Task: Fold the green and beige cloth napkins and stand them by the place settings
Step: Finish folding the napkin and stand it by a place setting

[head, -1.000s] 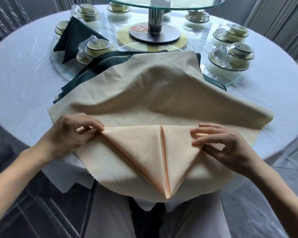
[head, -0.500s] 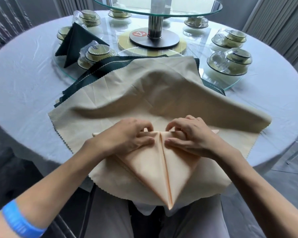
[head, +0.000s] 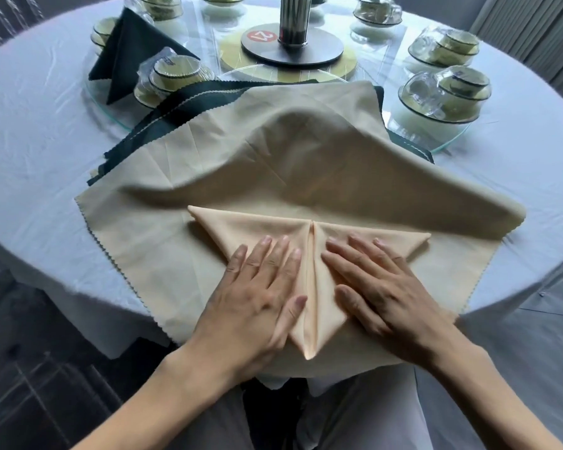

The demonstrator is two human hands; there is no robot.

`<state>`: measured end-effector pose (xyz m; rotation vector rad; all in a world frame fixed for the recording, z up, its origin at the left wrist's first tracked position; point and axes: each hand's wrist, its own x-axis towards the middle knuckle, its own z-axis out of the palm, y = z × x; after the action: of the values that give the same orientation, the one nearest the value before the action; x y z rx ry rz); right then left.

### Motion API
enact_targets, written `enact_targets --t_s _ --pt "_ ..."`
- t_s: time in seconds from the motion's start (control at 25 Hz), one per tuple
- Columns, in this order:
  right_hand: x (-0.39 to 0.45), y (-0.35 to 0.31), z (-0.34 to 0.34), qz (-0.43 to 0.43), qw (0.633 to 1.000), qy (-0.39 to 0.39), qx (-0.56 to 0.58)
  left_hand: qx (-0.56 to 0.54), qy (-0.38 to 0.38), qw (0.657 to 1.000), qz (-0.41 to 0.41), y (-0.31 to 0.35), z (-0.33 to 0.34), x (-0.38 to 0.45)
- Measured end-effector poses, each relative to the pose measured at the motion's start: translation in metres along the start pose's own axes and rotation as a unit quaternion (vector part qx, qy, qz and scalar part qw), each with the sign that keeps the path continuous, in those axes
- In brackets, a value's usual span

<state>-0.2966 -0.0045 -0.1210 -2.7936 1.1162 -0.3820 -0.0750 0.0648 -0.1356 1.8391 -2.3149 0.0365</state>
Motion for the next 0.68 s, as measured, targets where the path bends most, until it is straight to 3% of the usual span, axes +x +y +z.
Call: enact_targets --t_s 0.28,0.68 --pt "0.012 -0.031 0.022 0.132 0.985 -0.039 -0.104 -0.043 0.038 0.998 -0.014 0.029 0.008 0.001" --pt "0.039 -0.035 0.011 0.244 0.964 -0.091 -0.049 -0.031 0.079 0.996 0.0 0.043 0.011 -0.014"
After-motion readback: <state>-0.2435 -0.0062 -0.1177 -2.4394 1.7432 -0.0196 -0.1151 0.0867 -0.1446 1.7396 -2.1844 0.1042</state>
